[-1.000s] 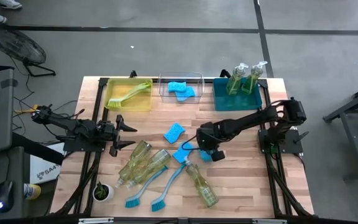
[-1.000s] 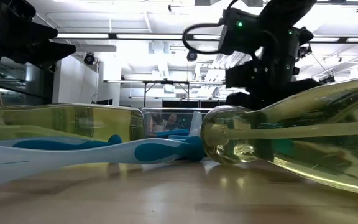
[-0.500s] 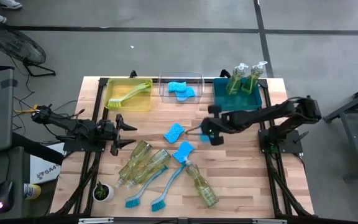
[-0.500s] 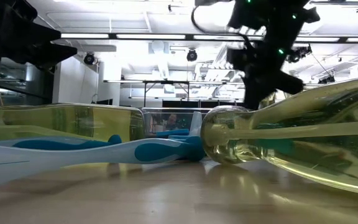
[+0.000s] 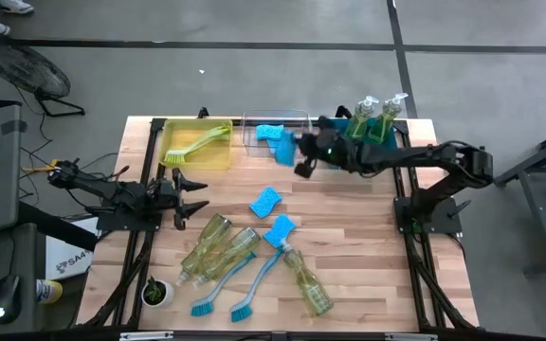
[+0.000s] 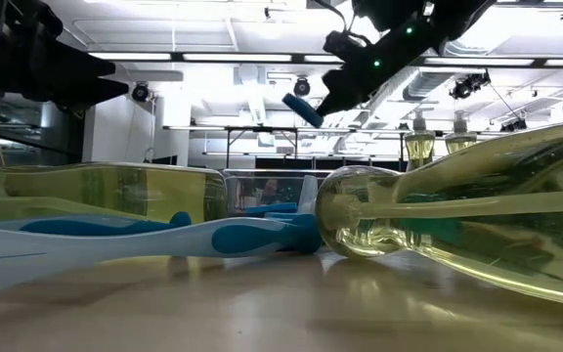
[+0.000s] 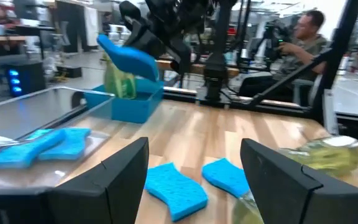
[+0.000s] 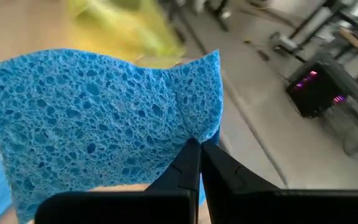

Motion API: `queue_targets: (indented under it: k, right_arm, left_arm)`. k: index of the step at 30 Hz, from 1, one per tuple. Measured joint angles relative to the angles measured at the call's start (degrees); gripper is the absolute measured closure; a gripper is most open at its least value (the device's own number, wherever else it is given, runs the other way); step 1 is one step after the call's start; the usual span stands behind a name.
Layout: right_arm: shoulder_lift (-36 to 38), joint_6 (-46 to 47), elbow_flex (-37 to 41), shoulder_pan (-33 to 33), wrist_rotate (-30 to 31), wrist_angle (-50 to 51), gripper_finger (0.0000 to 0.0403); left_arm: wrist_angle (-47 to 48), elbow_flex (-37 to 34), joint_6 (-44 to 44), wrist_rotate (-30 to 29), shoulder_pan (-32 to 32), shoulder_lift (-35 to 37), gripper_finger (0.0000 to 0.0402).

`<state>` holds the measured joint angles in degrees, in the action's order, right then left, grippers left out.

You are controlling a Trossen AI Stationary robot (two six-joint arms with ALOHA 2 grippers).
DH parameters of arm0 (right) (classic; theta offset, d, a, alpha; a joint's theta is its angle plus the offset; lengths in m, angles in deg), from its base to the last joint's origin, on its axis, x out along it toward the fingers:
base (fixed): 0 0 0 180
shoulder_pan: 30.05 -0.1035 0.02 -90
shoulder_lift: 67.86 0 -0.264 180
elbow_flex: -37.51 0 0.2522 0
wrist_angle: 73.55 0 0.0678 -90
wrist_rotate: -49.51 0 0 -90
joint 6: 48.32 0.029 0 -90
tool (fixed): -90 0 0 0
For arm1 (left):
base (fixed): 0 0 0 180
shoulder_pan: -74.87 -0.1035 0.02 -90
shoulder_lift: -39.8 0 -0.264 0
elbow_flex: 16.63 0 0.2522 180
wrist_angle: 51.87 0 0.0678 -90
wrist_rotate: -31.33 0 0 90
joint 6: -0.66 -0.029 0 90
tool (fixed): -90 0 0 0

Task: Pick & Place Kitchen Sink Supplies
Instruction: Put the sponge into the transparent bin

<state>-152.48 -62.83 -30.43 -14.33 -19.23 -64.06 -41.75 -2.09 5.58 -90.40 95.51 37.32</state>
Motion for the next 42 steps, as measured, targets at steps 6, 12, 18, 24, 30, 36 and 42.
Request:
queue_targets:
  k: [6, 12, 18, 24, 30, 36, 42]
  right_arm:
    - [-0.2, 5.6, 0.0, 6.5, -3.2, -7.1, 0.0402]
    - [-2.1, 9.6, -0.1, 10.4, -6.5, -13.4, 0.0402]
    - [-8.1, 16.8, -1.9, 12.1, -6.7, -18.9, 0.0402]
    - [-14.3, 19.2, -10.7, 12.1, -0.6, -10.0, 0.0402]
    - [-19.4, 23.5, -20.2, 12.0, 3.6, 1.9, 0.0402]
    - [-24.3, 30.6, -25.6, 12.0, 5.7, 9.5, 0.0402]
    - [-25.9, 36.5, -25.7, 11.6, 5.4, 13.6, 0.0403]
  left_arm:
    - [0.0, 0.0, -1.8, -3.3, 0.0, 0.0, 0.0151]
    - [0.0, 0.0, -3.9, -6.8, 0.0, 0.0, 0.0151]
    - [-0.2, 0.0, -4.7, -7.8, 0.0, 0.0, 0.0151]
    - [0.0, 0.0, -4.7, -7.9, 0.0, 0.0, 0.0151]
    - [0.1, 0.0, -4.7, -7.9, 0.0, 0.0, 0.0151]
    - [0.1, 0.0, -4.9, -7.9, 0.0, 0.0, 0.0151]
    - [0.1, 0.0, -4.9, -7.8, 0.0, 0.0, 0.0151]
